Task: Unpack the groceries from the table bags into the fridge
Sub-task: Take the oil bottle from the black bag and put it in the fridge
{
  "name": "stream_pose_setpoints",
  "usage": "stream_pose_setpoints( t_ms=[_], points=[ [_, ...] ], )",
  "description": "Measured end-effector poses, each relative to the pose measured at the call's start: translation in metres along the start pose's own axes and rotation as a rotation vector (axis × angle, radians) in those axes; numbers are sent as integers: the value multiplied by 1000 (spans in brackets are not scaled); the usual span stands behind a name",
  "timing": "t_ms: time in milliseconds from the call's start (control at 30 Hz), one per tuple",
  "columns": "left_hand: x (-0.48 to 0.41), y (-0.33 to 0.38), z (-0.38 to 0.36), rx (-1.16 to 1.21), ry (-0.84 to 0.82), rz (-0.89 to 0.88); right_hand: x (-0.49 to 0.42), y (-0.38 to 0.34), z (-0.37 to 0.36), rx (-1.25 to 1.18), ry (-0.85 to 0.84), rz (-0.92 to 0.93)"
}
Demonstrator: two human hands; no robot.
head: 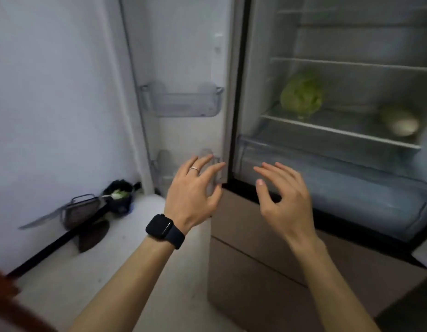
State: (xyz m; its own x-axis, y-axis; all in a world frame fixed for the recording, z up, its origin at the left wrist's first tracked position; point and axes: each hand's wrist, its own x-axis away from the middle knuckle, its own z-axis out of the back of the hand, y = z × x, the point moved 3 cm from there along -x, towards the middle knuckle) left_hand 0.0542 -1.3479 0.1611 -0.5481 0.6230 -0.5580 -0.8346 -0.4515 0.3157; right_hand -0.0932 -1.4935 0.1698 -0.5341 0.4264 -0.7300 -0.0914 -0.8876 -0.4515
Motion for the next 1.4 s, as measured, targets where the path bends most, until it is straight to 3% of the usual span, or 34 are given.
stream_pose_setpoints(
  t_ms=[300, 433, 700, 900, 1133, 1400],
  points=[
    [255, -172, 144, -274, -111, 597, 115, -196, -161, -164, -739, 212],
    [371, -225, 228, -355, -84, 823, 177, -313, -205, -226, -921, 368],
    [575, -316, 387, -444, -22, 1086, 299, -537, -265, -326, -1045, 581],
    [683, -365, 474, -441, -48, 1198, 360, -657, -302, -373, -1107, 632],
    [723, -434, 525, -427, -5, 1215, 401, -732, -354, -383, -1201, 640],
    [700, -549, 546, -437, -21, 1163, 403, -783, -462, -453, -1272, 571]
  ],
)
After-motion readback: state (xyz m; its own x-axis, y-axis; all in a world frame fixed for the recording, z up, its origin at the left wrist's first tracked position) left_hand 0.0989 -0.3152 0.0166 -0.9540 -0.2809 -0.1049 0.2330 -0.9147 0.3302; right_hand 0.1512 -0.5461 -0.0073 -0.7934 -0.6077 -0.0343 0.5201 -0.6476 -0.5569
